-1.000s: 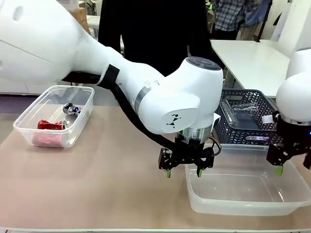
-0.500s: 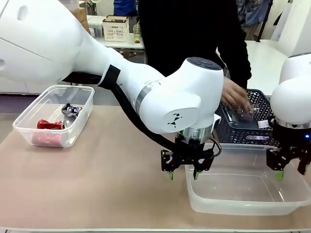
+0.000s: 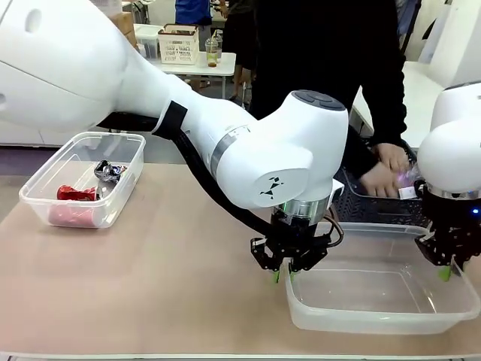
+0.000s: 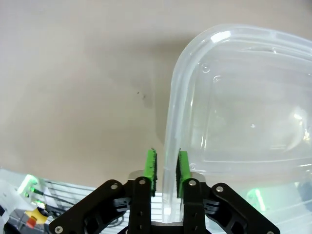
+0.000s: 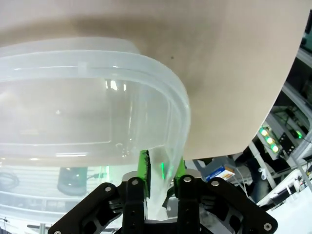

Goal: Sort the waste into each basket.
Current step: Pick up the Organizing box on the right side of the table and lift it, then offer the picked Organizing box to the human.

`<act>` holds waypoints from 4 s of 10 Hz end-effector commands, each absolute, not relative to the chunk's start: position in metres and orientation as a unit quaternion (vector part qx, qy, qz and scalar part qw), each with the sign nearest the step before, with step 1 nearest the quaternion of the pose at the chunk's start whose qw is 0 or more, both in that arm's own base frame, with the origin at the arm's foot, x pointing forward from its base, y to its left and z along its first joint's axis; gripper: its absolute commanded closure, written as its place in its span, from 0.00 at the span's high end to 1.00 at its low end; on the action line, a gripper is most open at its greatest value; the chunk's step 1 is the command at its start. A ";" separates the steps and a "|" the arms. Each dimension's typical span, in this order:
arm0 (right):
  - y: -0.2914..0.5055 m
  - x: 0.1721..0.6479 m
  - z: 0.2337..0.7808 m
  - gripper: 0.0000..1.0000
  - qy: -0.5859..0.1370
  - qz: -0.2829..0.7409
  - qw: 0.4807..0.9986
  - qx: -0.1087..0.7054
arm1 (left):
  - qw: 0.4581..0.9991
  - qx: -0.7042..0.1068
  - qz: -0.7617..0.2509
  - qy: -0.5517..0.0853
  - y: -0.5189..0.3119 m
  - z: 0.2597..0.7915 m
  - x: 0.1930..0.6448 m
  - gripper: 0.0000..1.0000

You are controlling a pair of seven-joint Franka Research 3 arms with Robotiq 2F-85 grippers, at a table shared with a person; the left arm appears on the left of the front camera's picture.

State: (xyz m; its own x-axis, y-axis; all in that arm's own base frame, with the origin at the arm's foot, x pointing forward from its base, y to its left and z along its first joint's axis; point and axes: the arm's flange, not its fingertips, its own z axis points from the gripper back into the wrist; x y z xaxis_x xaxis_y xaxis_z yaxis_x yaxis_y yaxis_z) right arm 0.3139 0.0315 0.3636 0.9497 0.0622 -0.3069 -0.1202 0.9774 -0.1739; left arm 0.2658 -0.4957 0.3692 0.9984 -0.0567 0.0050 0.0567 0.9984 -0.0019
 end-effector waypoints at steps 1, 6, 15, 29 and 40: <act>0.021 0.271 0.340 0.00 0.148 0.058 0.982 -0.100 | 0.999 0.004 -0.035 -0.005 -0.492 0.376 0.266 0.00; 0.033 0.242 0.407 0.00 0.126 0.077 0.983 -0.106 | 0.996 -0.009 -0.086 -0.027 -0.454 0.428 0.225 0.00; 0.209 0.324 0.492 0.00 0.179 -0.024 0.983 0.003 | 0.995 -0.024 -0.062 0.069 -0.293 0.489 0.254 0.00; 0.224 0.380 0.466 0.05 0.186 0.008 0.982 0.019 | 0.997 -0.046 -0.055 -0.013 -0.270 0.482 0.327 0.05; 0.224 0.380 0.466 0.05 0.186 0.008 0.982 0.019 | 0.997 -0.046 -0.055 -0.013 -0.270 0.482 0.327 0.05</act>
